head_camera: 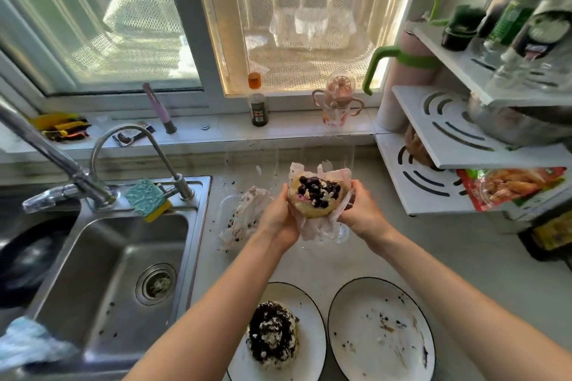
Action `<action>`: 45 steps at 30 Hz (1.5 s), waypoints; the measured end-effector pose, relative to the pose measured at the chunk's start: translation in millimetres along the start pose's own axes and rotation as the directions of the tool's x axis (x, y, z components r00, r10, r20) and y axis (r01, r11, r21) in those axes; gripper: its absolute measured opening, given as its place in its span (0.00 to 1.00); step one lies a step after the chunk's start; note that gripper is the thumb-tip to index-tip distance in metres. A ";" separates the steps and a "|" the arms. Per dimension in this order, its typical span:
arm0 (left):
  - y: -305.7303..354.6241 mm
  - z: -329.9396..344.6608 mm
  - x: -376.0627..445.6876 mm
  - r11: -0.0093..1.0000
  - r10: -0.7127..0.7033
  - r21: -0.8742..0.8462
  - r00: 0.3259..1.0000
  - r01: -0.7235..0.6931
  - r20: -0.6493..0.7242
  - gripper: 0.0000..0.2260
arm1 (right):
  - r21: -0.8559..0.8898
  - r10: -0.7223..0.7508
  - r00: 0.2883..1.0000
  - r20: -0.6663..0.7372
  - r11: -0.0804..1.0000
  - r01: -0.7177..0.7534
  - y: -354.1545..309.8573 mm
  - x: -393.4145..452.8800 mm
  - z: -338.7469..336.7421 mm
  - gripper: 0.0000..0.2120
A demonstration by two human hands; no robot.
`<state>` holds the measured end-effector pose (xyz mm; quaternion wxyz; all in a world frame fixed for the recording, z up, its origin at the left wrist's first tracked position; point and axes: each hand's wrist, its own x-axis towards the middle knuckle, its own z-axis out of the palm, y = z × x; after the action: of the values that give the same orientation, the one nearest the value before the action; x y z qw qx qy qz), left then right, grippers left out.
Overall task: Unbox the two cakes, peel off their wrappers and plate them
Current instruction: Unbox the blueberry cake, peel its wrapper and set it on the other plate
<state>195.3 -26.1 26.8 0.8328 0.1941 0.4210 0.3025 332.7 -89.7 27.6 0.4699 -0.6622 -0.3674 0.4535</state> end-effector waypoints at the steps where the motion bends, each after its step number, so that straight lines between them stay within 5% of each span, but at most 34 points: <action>1: -1.1 1.5 -1.6 1.000 -0.008 -0.020 1.000 0.009 0.019 0.24 | -0.015 -0.013 1.000 -0.007 1.000 0.013 -0.1 -2.4 1.4 0.30; 9: 4.3 3.9 -13.4 0.997 -0.073 -0.024 0.997 0.074 0.031 0.19 | -0.203 -0.069 0.993 0.101 0.975 0.089 -16.1 -13.4 -12.3 0.20; 12: 11.0 5.1 -18.1 0.995 -0.071 -0.071 0.997 0.072 0.012 0.18 | -0.267 -0.114 0.992 -0.050 0.959 0.096 -29.2 -11.2 -22.9 0.14; 14: 13.2 4.6 -17.4 0.994 -0.068 -0.089 0.997 0.071 0.031 0.17 | -0.137 -0.100 0.988 -0.119 0.987 0.084 -42.8 -10.1 -26.1 0.12; 16: 13.8 3.1 -17.3 0.994 -0.077 -0.075 0.996 0.081 0.054 0.16 | -0.051 -0.086 0.996 -0.018 0.995 0.085 -56.7 -9.5 -26.3 0.14; 19: 12.4 0.7 -18.6 0.995 -0.075 -0.062 0.994 0.080 0.079 0.17 | -0.174 -0.129 0.983 0.132 0.973 0.151 -69.7 -9.4 -22.3 0.15; 23: 9.8 -3.2 -21.4 0.992 -0.091 -0.077 0.993 0.097 0.076 0.20 | -0.162 -0.182 0.980 0.077 0.968 0.192 -72.4 -5.7 -18.9 0.09; 31: 10.6 -15.8 -15.1 0.992 -0.097 -0.075 0.992 0.103 0.083 0.21 | 0.052 0.016 0.998 -0.054 0.999 -0.013 -58.1 10.7 -15.2 0.08; 45: 1.0 -25.4 -25.9 0.974 -0.081 -0.193 0.980 0.116 0.181 0.36 | 0.023 0.337 0.939 0.069 0.940 -0.340 -2.9 5.6 9.9 0.10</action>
<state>162.2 -40.9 28.1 0.8956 0.1123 0.3235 0.2840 324.9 -80.9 27.5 0.3841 -0.6925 -0.2552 0.5548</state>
